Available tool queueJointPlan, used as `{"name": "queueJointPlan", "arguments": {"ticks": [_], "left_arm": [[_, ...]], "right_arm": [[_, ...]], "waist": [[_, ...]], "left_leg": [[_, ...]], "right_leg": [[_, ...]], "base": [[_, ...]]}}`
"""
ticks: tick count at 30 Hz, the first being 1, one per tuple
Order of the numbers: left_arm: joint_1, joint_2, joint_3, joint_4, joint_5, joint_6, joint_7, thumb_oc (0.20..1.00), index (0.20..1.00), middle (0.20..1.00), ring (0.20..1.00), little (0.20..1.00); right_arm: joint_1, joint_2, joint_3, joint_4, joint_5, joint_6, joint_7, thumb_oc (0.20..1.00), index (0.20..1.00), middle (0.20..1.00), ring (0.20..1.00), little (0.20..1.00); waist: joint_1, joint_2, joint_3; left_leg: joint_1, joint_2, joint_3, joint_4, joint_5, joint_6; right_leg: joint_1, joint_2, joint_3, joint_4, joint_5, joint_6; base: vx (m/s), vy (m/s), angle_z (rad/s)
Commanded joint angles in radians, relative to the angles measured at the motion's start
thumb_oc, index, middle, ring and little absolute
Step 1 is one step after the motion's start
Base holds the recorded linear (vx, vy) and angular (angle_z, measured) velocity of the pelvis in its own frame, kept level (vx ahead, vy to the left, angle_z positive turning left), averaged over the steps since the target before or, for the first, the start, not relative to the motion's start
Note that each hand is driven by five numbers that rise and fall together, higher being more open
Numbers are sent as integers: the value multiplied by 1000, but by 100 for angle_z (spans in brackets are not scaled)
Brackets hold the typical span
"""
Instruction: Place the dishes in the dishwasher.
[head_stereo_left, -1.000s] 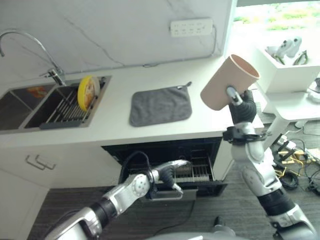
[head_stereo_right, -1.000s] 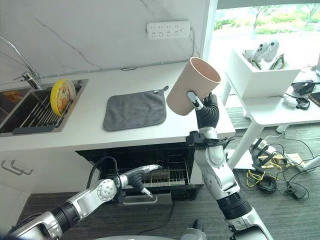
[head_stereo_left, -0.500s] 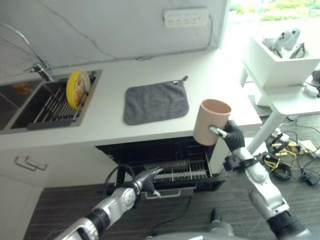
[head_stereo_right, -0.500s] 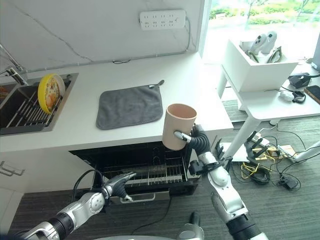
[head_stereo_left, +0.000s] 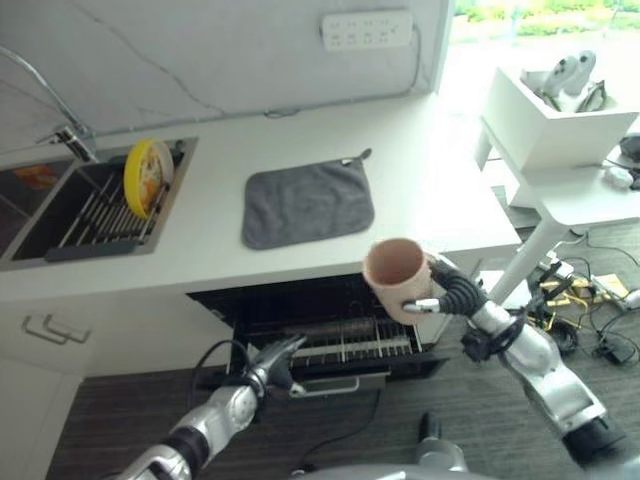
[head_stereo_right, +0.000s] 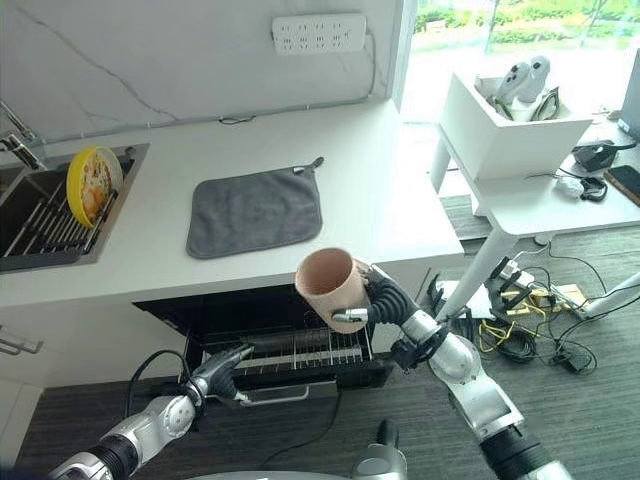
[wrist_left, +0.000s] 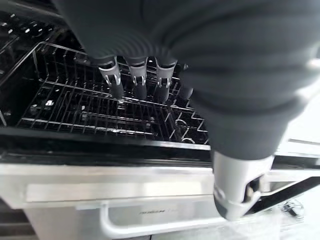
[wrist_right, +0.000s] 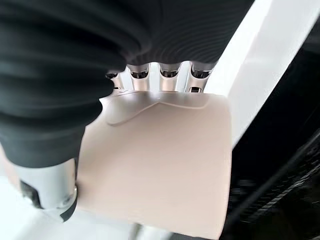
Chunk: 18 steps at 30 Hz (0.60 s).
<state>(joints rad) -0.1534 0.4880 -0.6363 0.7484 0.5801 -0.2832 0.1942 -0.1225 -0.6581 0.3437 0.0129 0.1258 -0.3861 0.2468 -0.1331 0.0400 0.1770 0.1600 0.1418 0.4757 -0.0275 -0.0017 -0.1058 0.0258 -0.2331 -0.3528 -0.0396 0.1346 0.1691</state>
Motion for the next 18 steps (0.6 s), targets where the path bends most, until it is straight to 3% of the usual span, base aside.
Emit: {"name": "queueJointPlan", "arguments": {"ticks": [1, 6, 13, 18], "left_arm": [[-35, 73, -33, -49, 56, -58, 8, 1000, 1000, 1000, 1000, 1000], [-57, 179, -82, -225, 58, -68, -108, 1000, 1000, 1000, 1000, 1000], [-90, 200, -142, -309, 96, -66, -164, 1000, 1000, 1000, 1000, 1000], [-134, 233, -183, -360, 89, -46, -186, 1000, 1000, 1000, 1000, 1000]], "right_arm": [[-109, 34, 32, -4, -57, -143, -32, 200, 200, 200, 200, 200], [-202, 12, 116, 138, -138, -162, -117, 200, 200, 200, 200, 200], [-268, 54, 196, 262, -240, -172, -169, 200, 200, 200, 200, 200], [-330, 72, 258, 316, -266, -131, -185, 200, 200, 200, 200, 200]], "waist": [[28, -44, -31], [75, -44, -29], [106, -40, -22], [125, -37, -6]], "left_leg": [[-64, 29, 15, 214, -168, 51], [-74, 28, -19, 231, -180, 62], [-87, 24, -46, 232, -179, 61], [-109, 25, -60, 236, -172, 57]], "right_leg": [[-71, -106, 5, 150, -116, 89], [-79, -133, -31, 188, -120, 93], [-80, -147, -52, 196, -117, 93], [-87, -159, -70, 196, -109, 93]], "base": [[-44, -55, 20], [-18, -74, 17], [27, -39, 11], [0, -27, 18]]}}
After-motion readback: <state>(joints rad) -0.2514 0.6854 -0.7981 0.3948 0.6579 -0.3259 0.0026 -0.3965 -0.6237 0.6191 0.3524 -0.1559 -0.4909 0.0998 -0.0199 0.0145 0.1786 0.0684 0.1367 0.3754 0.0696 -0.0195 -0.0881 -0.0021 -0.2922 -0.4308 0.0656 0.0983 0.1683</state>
